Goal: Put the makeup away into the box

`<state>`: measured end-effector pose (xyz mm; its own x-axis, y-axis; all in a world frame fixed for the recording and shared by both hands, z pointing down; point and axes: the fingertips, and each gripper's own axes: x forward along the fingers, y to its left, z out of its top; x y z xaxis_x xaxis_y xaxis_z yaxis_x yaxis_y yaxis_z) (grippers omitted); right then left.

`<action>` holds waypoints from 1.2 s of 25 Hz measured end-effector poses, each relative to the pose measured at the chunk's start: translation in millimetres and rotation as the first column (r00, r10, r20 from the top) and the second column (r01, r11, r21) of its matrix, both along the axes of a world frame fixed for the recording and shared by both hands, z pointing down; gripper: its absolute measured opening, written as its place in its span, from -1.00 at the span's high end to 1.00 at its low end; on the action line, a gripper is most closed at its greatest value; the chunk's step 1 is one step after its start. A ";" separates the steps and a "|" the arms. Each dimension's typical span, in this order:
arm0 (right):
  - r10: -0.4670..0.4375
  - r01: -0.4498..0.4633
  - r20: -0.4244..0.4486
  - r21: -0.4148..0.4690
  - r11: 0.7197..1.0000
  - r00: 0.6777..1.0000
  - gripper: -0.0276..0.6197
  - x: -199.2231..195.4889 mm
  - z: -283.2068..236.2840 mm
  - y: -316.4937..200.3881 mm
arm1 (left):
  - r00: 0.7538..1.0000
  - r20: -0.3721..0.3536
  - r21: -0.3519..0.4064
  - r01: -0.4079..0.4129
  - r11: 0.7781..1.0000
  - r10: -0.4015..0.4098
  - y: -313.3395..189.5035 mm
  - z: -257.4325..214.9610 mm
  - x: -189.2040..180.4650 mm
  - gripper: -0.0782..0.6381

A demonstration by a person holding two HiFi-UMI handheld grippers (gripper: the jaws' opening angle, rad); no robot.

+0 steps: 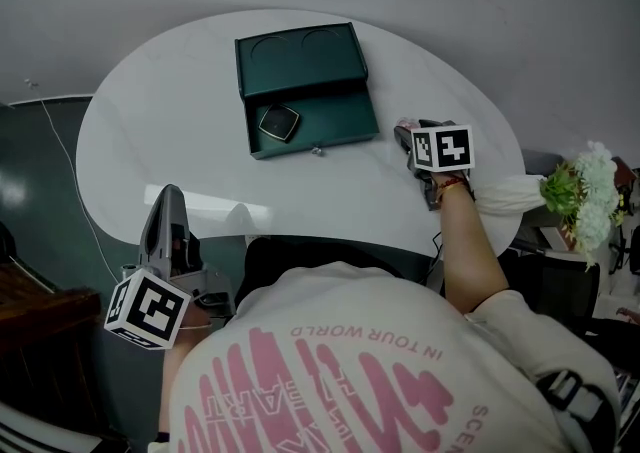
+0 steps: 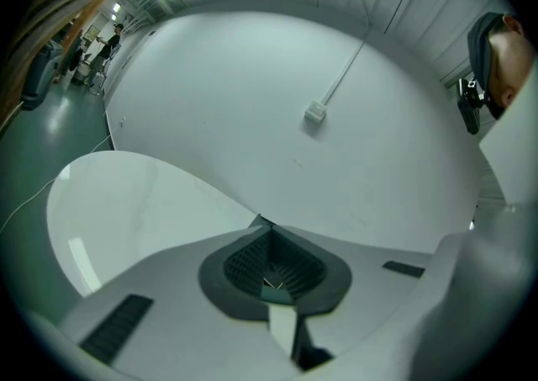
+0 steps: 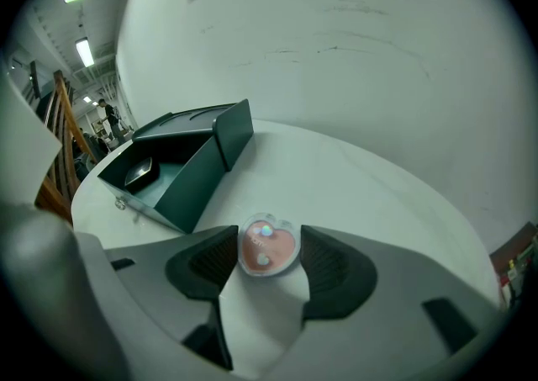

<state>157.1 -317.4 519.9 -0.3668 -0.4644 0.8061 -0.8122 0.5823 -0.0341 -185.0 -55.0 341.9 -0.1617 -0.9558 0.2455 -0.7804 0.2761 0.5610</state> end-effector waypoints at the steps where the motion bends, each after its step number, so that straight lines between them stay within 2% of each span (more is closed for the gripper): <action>1: 0.011 -0.011 0.005 0.003 1.000 1.000 0.18 0.0 -2.3 0.1 | 1.000 -0.004 0.004 -0.010 1.000 0.010 -4.0 0.3 -1.8 0.78; 11: 0.115 -0.115 0.054 -0.007 0.993 0.992 0.18 -15.9 -31.3 5.4 | 0.984 -0.028 0.058 -0.176 0.983 0.178 -68.5 -10.8 -23.6 0.77; 20: 0.209 -0.211 0.054 0.032 0.977 0.976 0.18 -28.6 -58.7 9.8 | 0.936 -0.025 0.081 -0.349 0.934 0.351 -131.0 -22.4 -41.8 0.78; 30: 0.223 -0.225 0.042 0.065 0.972 0.974 0.18 -62.9 -83.4 9.8 | 0.893 -0.064 0.070 -0.440 0.895 0.445 -167.9 -9.3 -62.0 0.78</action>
<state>94.2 -307.6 436.5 -0.2734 -0.5922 0.7580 -0.9214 0.3874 -0.0297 -247.0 -222.9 332.6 0.2982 -0.9358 0.1878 -0.7692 -0.1191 0.6279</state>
